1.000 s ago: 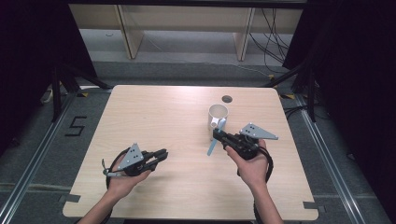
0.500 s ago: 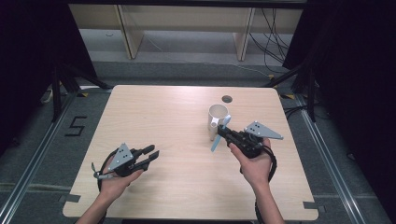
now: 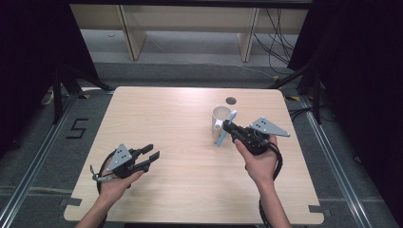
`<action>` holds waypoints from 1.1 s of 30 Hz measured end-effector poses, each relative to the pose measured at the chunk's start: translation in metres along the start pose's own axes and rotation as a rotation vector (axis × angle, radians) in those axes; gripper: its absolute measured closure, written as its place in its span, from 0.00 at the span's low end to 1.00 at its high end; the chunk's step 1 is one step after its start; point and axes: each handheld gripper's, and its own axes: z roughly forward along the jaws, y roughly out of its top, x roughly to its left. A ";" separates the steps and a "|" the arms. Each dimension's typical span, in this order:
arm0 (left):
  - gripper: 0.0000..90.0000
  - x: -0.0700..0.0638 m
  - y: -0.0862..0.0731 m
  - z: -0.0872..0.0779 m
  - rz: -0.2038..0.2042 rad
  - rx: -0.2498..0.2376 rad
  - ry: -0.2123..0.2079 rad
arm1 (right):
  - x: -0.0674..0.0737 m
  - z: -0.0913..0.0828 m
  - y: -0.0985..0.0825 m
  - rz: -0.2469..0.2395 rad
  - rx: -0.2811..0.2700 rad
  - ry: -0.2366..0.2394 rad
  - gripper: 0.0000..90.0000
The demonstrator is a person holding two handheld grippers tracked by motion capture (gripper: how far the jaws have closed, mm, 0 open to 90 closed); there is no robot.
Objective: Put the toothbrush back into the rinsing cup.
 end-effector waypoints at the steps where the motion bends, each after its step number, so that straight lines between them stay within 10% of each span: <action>1: 0.61 0.000 0.000 0.000 -0.003 -0.001 0.001 | 0.000 0.001 0.000 -0.003 -0.006 -0.007 0.95; 33: 0.45 0.002 0.003 0.000 -0.047 -0.027 0.038 | -0.010 0.025 0.031 -0.073 -0.032 -0.108 0.95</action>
